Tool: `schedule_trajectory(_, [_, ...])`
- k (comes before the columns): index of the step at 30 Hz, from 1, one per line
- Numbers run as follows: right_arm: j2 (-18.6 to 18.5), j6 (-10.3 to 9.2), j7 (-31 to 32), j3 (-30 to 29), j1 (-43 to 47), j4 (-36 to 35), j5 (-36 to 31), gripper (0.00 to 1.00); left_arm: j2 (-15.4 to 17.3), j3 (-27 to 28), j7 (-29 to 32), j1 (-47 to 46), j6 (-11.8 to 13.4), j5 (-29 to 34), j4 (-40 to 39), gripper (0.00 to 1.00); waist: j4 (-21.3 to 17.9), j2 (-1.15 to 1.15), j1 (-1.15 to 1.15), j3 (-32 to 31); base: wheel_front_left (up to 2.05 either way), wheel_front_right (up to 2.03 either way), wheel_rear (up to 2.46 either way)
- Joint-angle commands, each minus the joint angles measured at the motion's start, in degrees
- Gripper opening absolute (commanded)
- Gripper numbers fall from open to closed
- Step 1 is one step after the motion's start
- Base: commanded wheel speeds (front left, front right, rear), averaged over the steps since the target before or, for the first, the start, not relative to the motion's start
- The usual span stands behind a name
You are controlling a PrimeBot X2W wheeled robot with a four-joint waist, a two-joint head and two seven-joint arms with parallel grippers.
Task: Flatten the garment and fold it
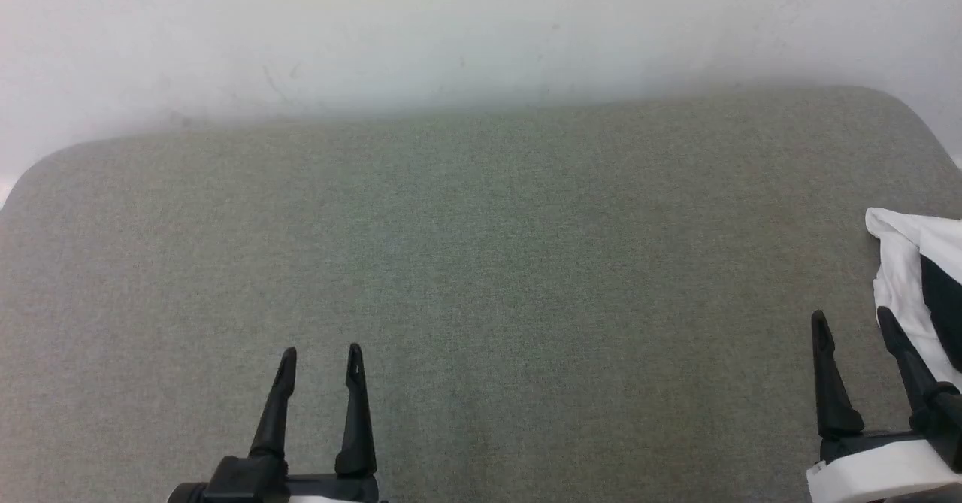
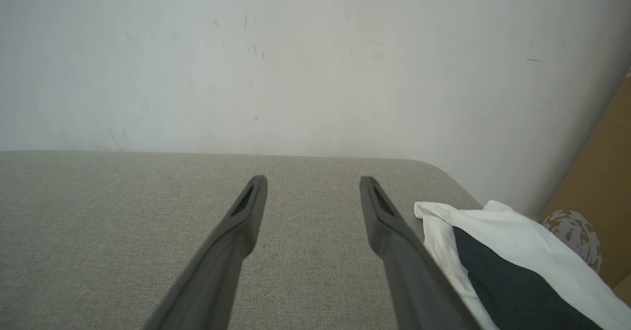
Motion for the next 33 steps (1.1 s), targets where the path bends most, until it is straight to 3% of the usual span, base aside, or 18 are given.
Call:
schedule_trajectory(1, [0.0, 0.0, 0.0, 0.0, 0.0, 0.0, 0.0, 0.0, 0.0, 0.1, 0.0, -0.1, -0.2, 0.2, 0.0, 0.0, -0.1, 0.0, 0.0, 0.0, 0.0, 0.0, 0.0])
schedule_trajectory(33, [0.1, -0.02, 1.9, 1.8, -2.0, 1.7, -0.6, 0.0, -0.3, 2.6, 3.3, -2.6, -2.5, 2.3, 2.2, 0.0, 0.4, 0.0, 0.0, -0.3, 0.0, 0.0, 0.0])
